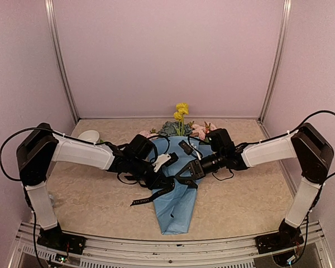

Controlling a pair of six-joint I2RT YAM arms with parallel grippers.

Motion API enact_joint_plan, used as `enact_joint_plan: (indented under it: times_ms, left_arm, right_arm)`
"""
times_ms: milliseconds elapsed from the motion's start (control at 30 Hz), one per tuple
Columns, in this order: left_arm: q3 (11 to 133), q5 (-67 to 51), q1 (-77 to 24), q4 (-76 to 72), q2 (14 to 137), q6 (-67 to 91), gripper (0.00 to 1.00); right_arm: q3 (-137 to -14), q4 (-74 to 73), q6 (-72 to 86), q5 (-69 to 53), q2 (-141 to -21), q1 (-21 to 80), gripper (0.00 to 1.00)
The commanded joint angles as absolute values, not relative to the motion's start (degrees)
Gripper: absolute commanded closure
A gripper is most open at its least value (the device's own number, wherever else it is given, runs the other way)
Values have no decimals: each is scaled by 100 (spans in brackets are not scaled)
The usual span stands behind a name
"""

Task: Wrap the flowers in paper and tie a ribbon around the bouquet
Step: Cross the ribbon over the folded bouquet.

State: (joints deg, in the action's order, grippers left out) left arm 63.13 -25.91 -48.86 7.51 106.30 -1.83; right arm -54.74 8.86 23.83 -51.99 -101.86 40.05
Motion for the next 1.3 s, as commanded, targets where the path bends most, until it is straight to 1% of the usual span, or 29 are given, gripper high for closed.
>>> enact_joint_plan:
  times_ms: [0, 133, 233, 300, 433, 467, 533, 633, 733, 800, 900, 1000, 1067, 1100, 1167, 1200, 1267]
  left_arm:
    - [6602, -2761, -4755, 275, 10864, -333, 99]
    - [6811, -2611, -4694, -261, 11062, -276, 99]
    - [6806, -2720, -4599, -975, 11129, -149, 98]
    - [6835, -2741, -4536, -1269, 11192, -137, 98]
    - [7042, -2791, -4436, -1274, 11455, -147, 97]
    - [7072, -2822, -4418, -1257, 11502, -168, 97]
    - [7117, -2875, -4391, -1245, 11599, -194, 97]
    - [7195, -2963, -4340, -1205, 11703, -150, 97]
    - [7210, -3000, -4317, -1199, 11732, -115, 96]
    - [7242, -3009, -4315, -1168, 11750, -113, 96]
    - [7274, -3013, -4316, -1128, 11776, -114, 96]
    - [7322, -3022, -4315, -1078, 11786, -120, 96]
    - [7338, -3025, -4315, -1060, 11808, -119, 96]
    - [7339, -3029, -4315, -1067, 11808, -115, 96]
    - [7337, -3032, -4315, -1072, 11803, -114, 96]
    - [7336, -3026, -4315, -1072, 11797, -108, 96]
    - [7326, -3023, -4316, -1081, 11796, -105, 96]
  right_arm:
    - [-5235, 2088, 3119, -5560, -9973, 4004, 100]
    - [-5204, 2512, 3379, -5750, -10000, 3990, 100]
    - [-5268, 2234, 3260, -5629, -10099, 3990, 100]
    - [-5293, 1880, 3069, -5435, -10104, 3990, 89]
    - [-5390, 1022, 2721, -4924, -9953, 3977, 60]
    - [-5452, 766, 2670, -4757, -9909, 3966, 56]
    - [-5628, 258, 2335, -4435, -9843, 3940, 51]
    - [-5812, -230, 2118, -4198, -9704, 3880, 47]
    - [-5877, -437, 2028, -4120, -9502, 3783, 44]
    - [-5951, -548, 1998, -4110, -9373, 3696, 37]
    - [-6014, -667, 2015, -3989, -9249, 3559, 34]
    - [-6020, -601, 2159, -3973, -9219, 3422, 34]
    - [-6036, -537, 2310, -3814, -9277, 3354, 39]
    - [-6056, -534, 2376, -3656, -9354, 3346, 46]
    - [-6174, -618, 2451, -3412, -9594, 3349, 69]
    - [-6251, -707, 2467, -3338, -9729, 3357, 78]
    - [-6311, -844, 2449, -2992, -9948, 3366, 90]
